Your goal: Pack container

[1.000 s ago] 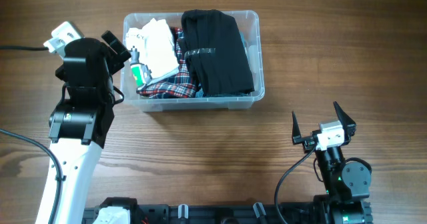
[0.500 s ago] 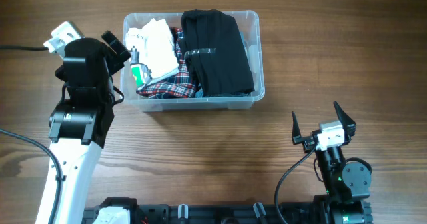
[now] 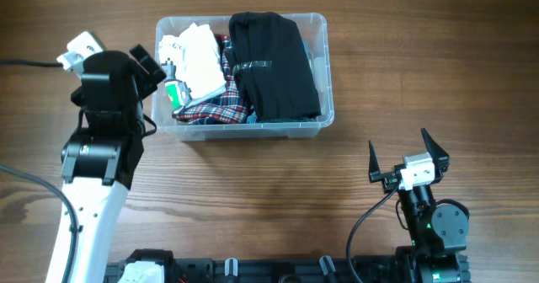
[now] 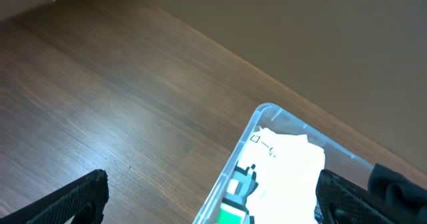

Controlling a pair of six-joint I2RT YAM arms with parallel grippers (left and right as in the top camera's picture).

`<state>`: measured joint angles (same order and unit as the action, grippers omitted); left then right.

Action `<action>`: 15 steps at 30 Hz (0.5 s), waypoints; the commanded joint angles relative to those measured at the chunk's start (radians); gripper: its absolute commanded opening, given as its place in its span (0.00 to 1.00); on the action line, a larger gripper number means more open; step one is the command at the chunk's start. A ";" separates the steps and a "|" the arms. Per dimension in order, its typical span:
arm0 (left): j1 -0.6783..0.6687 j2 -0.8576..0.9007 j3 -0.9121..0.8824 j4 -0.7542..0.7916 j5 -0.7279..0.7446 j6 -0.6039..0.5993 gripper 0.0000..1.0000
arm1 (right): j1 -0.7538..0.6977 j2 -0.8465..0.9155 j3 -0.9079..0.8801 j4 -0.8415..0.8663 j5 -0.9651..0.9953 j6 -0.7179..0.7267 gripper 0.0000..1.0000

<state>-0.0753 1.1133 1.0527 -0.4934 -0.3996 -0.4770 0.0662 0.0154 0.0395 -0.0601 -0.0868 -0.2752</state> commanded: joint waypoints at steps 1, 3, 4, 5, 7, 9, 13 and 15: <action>-0.006 -0.151 -0.064 0.002 -0.020 0.001 1.00 | -0.007 -0.011 -0.007 0.007 -0.016 -0.013 1.00; -0.015 -0.239 -0.126 0.002 -0.019 0.001 1.00 | -0.007 -0.011 -0.007 0.007 -0.016 -0.013 1.00; -0.018 -0.295 -0.169 0.002 -0.019 0.001 1.00 | -0.007 -0.011 -0.007 0.007 -0.016 -0.012 1.00; -0.018 -0.344 -0.208 0.002 -0.019 0.001 1.00 | -0.007 -0.011 -0.007 0.007 -0.016 -0.013 1.00; -0.018 -0.455 -0.294 -0.016 -0.021 0.001 1.00 | -0.007 -0.011 -0.007 0.007 -0.016 -0.013 1.00; -0.018 -0.567 -0.376 -0.032 -0.021 0.001 1.00 | -0.007 -0.011 -0.007 0.007 -0.016 -0.013 1.00; -0.018 -0.757 -0.505 -0.029 0.011 0.000 1.00 | -0.007 -0.011 -0.007 0.007 -0.016 -0.012 1.00; -0.018 -0.842 -0.558 -0.018 0.025 0.001 1.00 | -0.007 -0.011 -0.007 0.007 -0.016 -0.012 1.00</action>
<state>-0.0898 0.3916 0.5743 -0.5301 -0.3950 -0.4770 0.0662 0.0154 0.0395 -0.0597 -0.0868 -0.2756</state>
